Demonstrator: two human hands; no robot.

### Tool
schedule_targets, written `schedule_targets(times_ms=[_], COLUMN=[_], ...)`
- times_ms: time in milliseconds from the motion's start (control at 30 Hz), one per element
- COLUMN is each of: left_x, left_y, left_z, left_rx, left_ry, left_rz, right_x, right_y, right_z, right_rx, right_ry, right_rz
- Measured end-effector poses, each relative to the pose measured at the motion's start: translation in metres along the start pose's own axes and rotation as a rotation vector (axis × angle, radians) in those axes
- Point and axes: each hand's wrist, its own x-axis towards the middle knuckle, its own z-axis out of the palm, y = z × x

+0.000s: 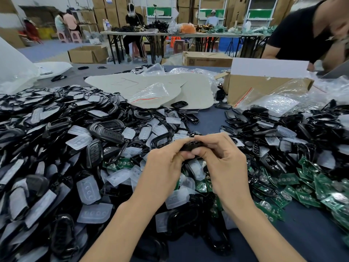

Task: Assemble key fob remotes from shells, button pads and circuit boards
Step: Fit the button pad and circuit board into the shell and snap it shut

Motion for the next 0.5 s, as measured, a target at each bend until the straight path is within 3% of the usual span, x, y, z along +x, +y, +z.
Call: schedule_targets(times_ms=[200,367,500], left_x=[-0.0003,-0.0027,-0.0021], left_y=[-0.0069,-0.0037,-0.0006], left_z=[0.0023,0.0041,0.0059], left_rx=[-0.022,-0.008,-0.027], left_ry=[-0.034,0.032,0.083], left_rz=[-0.07,0.007,-0.048], right_x=[0.0005,0.0006,0.003], right_y=[0.0001,-0.0013,0.0004], right_z=[-0.0001,-0.0001,-0.0016], right_rx=[0.022,0.027,0.121], right_ry=[0.019,0.005,0.01], right_rz=[0.083,0.086,0.121])
